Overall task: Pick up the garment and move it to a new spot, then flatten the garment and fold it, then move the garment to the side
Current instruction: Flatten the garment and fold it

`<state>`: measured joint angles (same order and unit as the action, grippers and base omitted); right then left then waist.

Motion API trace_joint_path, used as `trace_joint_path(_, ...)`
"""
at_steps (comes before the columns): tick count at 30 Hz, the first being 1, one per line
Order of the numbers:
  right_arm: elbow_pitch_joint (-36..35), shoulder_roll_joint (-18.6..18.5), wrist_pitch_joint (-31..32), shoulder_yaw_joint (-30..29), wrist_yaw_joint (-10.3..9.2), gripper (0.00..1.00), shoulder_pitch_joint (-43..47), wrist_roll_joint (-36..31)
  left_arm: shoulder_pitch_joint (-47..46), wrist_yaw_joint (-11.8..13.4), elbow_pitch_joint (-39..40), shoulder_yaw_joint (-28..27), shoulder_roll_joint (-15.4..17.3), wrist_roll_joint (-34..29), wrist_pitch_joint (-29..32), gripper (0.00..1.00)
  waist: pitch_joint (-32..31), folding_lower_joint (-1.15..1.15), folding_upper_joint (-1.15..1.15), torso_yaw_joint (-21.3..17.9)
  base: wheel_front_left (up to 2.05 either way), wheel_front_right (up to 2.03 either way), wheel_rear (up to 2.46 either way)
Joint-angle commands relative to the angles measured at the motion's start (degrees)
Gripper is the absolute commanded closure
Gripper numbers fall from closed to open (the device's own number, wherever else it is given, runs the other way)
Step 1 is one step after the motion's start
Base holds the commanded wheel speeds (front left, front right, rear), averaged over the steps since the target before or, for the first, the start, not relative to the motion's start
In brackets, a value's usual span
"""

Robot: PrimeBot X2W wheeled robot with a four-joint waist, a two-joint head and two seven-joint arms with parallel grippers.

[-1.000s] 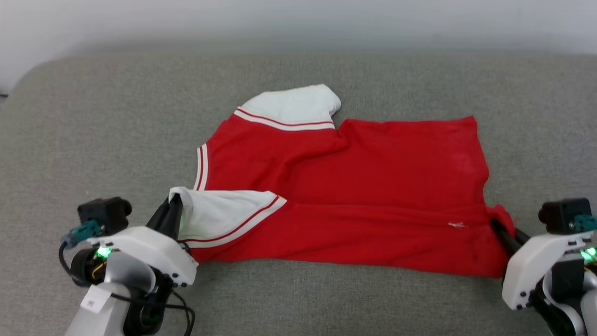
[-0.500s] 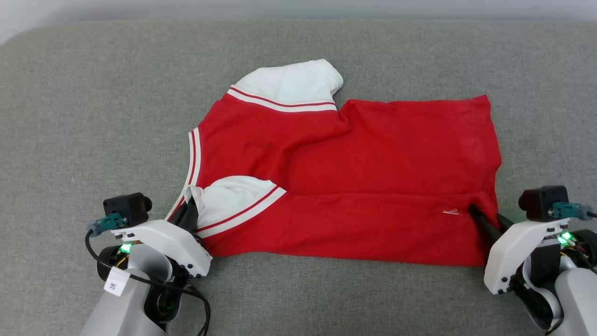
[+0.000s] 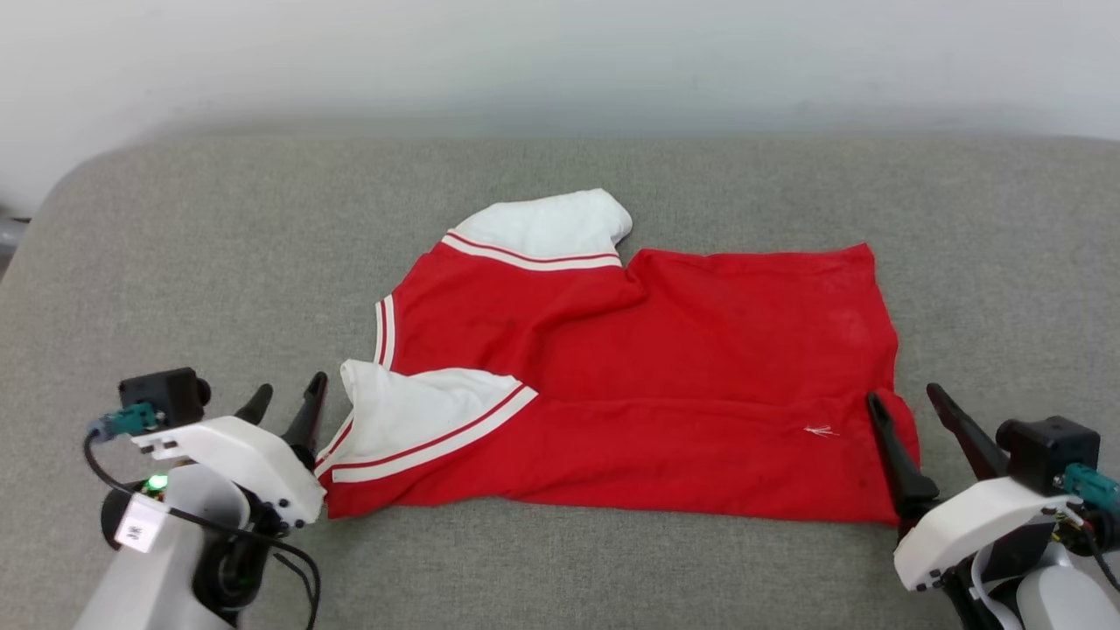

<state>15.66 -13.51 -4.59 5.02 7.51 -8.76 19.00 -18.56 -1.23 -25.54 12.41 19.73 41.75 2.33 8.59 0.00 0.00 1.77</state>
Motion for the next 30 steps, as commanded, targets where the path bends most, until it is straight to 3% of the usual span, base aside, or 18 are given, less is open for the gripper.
trace_joint_path(1, -1.3, 1.0, -0.3, -0.6, -0.04, 0.00, 1.5, -0.7, 1.0, 0.5, 1.5, -0.5, 1.2, 0.9, 2.0, 0.00, -1.9, 0.00, 0.00, -0.7, 0.00, 0.00, 0.00)
trace_joint_path(9, -9.2, 3.9, 2.6, -3.7, -0.04, 0.00, 6.1, -3.5, 2.1, 2.0, 10.5, 0.9, 8.5, 5.8, 23.7, 0.00, -3.3, 0.00, 0.00, -2.2, 0.00, 0.00, 0.00)
trace_joint_path(14, -13.3, 5.4, 4.0, -4.7, -0.04, 0.00, 7.1, -4.4, 2.7, 5.5, 14.3, 0.7, 11.3, 10.5, 36.5, 0.00, -1.4, 0.00, 0.00, -4.1, 0.00, 0.00, 0.00)
trace_joint_path(19, -14.6, 5.8, 4.8, -4.8, -0.04, 0.00, 6.2, -4.3, 2.9, 9.3, 14.0, 0.8, 12.1, 11.9, 42.2, 0.00, 1.8, 0.00, 0.00, -5.8, 0.00, 0.00, 0.00)
trace_joint_path(26, -14.1, 6.1, 5.0, -5.3, -0.04, 0.00, 5.3, -3.6, 4.1, 10.3, 9.4, 1.8, 9.8, 13.5, 44.2, 0.00, 4.3, 0.00, 0.00, -7.0, 0.00, 0.00, 0.00)
trace_joint_path(27, -14.1, 6.0, 5.1, -5.4, -0.04, 0.00, 5.2, -3.5, 4.3, 10.1, 8.4, 2.1, 9.0, 14.0, 44.3, 0.16, 4.5, 0.00, 0.00, -7.1, 0.00, 0.00, 0.00)
trace_joint_path(28, -13.9, 5.9, 5.4, -5.6, -0.04, 0.00, 5.1, -3.3, 4.4, 9.8, 7.4, 2.6, 8.2, 14.1, 44.3, 0.53, 4.6, 0.00, 0.00, -7.1, 0.00, 0.00, 0.00)
trace_joint_path(29, -13.8, 5.8, 5.6, -5.8, -0.04, 0.00, 5.1, -3.1, 4.5, 9.6, 6.6, 2.9, 7.4, 14.7, 44.4, 0.84, 4.7, 0.00, 0.00, -7.1, 0.00, 0.00, 0.00)
trace_joint_path(30, -13.6, 5.5, 6.1, -6.0, -0.04, 0.00, 5.1, -2.8, 4.7, 9.2, 5.9, 3.0, 6.4, 15.4, 44.4, 1.00, 4.6, 0.00, 0.00, -7.1, 0.00, 0.00, 0.00)
